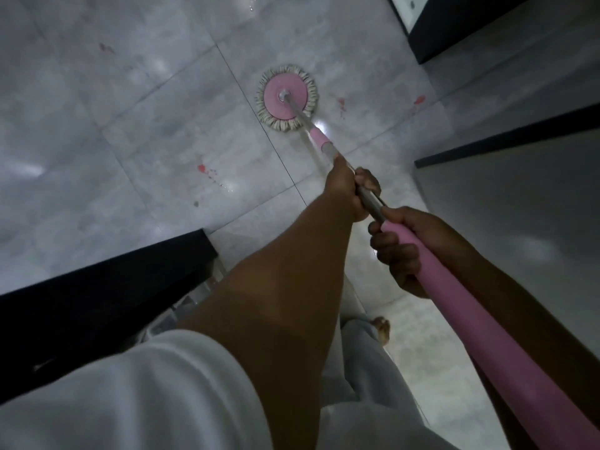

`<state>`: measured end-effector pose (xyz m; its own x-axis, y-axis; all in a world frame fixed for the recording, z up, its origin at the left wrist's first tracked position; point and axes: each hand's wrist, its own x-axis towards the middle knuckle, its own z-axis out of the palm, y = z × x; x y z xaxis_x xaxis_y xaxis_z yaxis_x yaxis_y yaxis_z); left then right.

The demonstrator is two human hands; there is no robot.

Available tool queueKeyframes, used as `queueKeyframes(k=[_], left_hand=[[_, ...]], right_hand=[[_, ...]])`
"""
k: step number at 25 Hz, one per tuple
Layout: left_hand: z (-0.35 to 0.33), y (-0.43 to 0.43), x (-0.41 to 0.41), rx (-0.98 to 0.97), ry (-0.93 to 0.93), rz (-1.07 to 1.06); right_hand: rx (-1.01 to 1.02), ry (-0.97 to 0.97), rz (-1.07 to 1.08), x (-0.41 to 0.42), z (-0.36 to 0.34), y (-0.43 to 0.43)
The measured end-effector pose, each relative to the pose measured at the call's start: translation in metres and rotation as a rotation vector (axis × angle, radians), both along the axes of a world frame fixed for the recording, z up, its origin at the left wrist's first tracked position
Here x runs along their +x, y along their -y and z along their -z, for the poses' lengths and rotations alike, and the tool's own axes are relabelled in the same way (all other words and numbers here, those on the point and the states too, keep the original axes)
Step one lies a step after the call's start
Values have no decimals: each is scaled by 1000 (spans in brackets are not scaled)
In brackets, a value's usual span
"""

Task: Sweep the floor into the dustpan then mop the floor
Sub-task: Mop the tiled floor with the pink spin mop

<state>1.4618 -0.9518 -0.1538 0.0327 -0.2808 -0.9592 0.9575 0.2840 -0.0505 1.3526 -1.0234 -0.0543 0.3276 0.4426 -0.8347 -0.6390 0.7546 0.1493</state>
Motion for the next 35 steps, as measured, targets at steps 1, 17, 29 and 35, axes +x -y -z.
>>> queueKeyframes(k=[1,17,29,35], left_hand=[[2,1,21,1,13,-11],[13,15,30,1,123,17],[-41,62,-206,-26,-129,309],[-31,75,-130,-61,-81,308]], right_hand=[[1,18,-3,20,4,1],[108,126,146,22,18,8],[104,-79,349,-212,-59,37],[-4,-90,260,-137,-39,52]])
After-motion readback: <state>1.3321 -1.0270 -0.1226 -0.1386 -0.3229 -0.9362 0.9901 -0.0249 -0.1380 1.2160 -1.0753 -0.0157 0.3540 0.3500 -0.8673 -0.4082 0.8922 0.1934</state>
